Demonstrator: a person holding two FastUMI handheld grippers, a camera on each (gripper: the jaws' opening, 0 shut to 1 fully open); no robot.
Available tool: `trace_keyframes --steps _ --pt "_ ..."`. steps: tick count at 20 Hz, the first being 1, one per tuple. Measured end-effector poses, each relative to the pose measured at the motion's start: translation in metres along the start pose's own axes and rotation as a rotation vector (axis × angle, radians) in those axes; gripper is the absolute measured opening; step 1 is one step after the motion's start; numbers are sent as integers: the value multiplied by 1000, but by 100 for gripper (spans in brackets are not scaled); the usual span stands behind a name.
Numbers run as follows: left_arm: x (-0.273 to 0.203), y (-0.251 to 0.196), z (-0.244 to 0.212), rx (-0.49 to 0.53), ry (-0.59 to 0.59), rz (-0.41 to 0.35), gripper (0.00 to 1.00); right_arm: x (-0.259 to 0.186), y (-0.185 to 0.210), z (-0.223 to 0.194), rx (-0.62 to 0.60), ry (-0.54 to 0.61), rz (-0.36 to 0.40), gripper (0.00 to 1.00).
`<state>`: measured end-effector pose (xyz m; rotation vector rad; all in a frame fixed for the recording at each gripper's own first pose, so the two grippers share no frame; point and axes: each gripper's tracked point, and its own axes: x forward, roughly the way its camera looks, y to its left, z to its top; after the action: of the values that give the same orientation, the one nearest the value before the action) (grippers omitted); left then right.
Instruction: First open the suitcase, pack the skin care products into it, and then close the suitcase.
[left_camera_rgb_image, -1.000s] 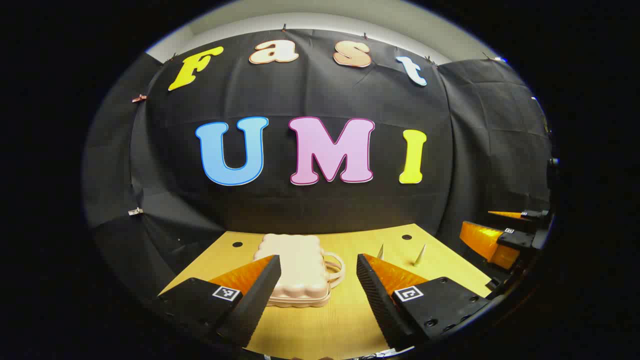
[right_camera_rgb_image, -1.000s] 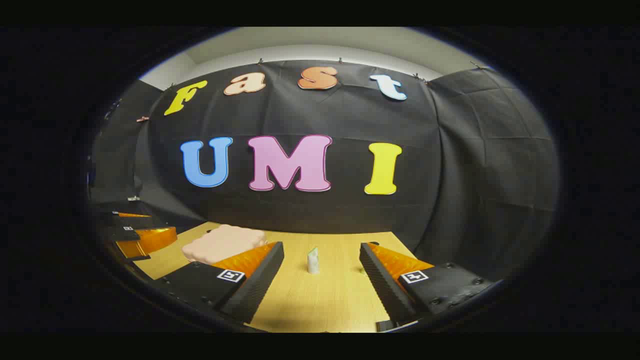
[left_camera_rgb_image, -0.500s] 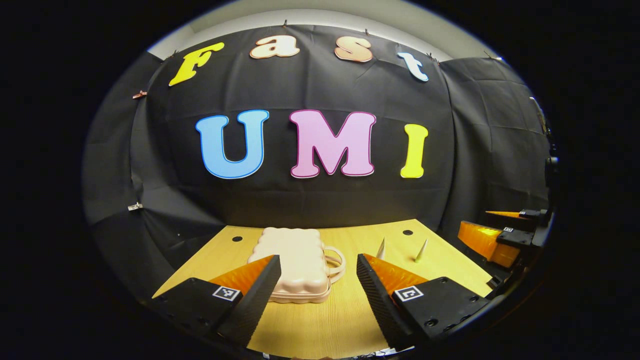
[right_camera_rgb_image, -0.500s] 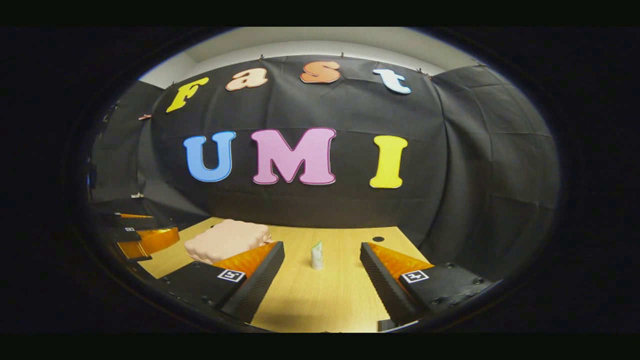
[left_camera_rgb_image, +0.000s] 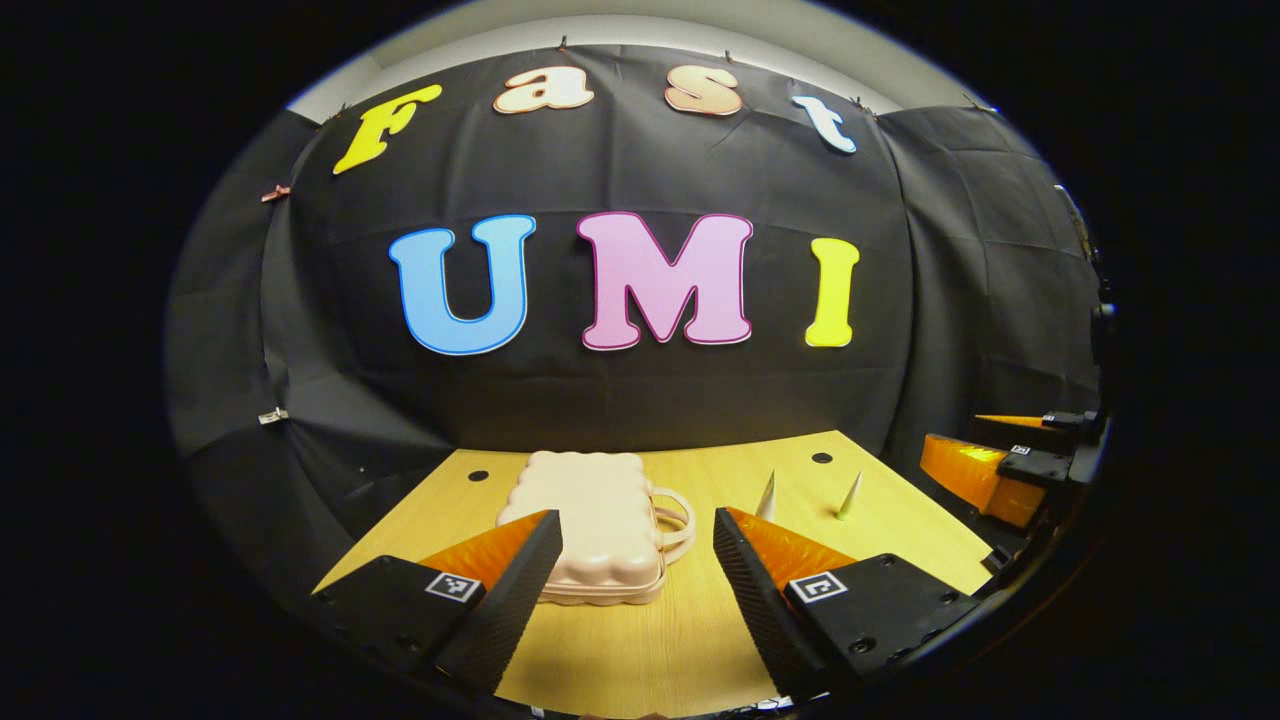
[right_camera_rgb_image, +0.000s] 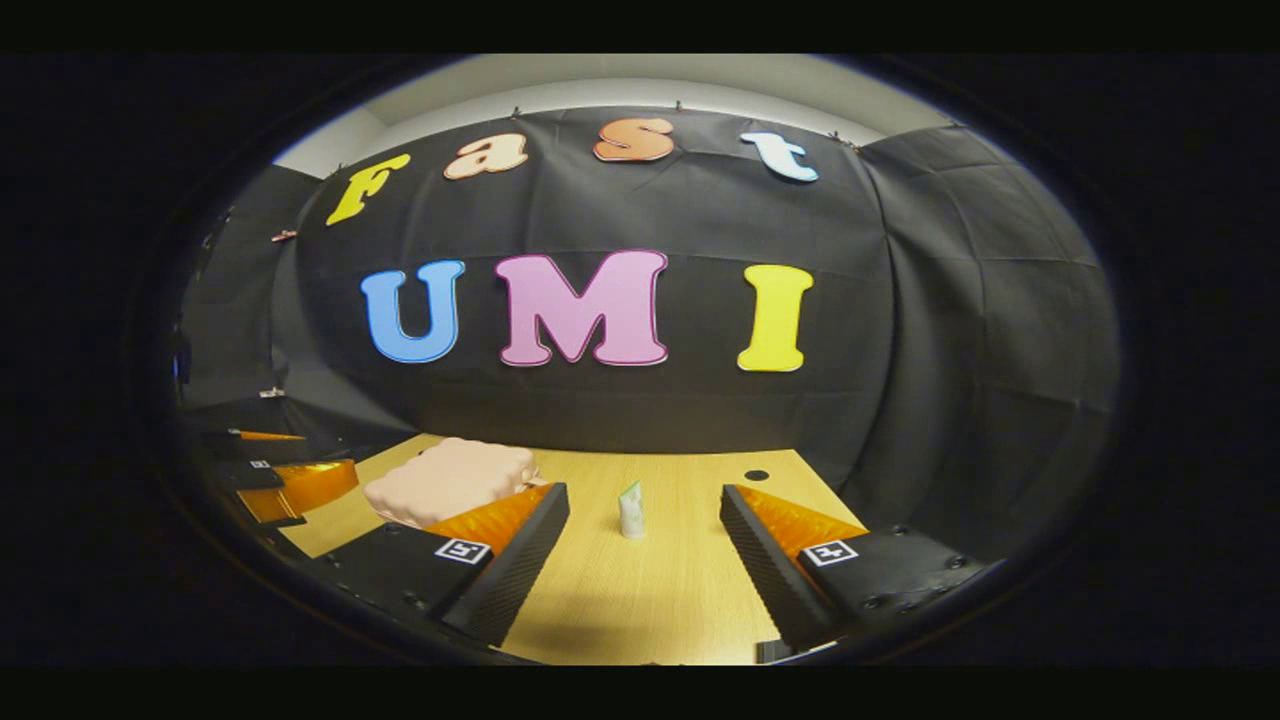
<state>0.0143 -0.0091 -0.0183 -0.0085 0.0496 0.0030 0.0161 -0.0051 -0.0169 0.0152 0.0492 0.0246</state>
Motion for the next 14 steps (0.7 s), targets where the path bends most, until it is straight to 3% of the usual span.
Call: trace_keyframes --steps 5,7,8,9,10,14 --pt "41 -18 1 13 27 -30 96 8 -26 9 -23 -31 -43 96" --pt "91 -36 -9 19 81 -58 96 20 -47 13 -41 -45 -65 92" --pt "107 -43 -14 10 104 -67 96 24 -54 13 -44 -49 -70 96" --pt "123 -51 -21 -1 123 -81 96 30 -59 12 -47 -51 -72 92" --pt "142 -60 -28 -7 143 -93 96 36 -64 9 -53 -50 -71 96" --pt "213 -82 -68 36 251 -111 96 64 -72 -21 -66 12 -43 97"
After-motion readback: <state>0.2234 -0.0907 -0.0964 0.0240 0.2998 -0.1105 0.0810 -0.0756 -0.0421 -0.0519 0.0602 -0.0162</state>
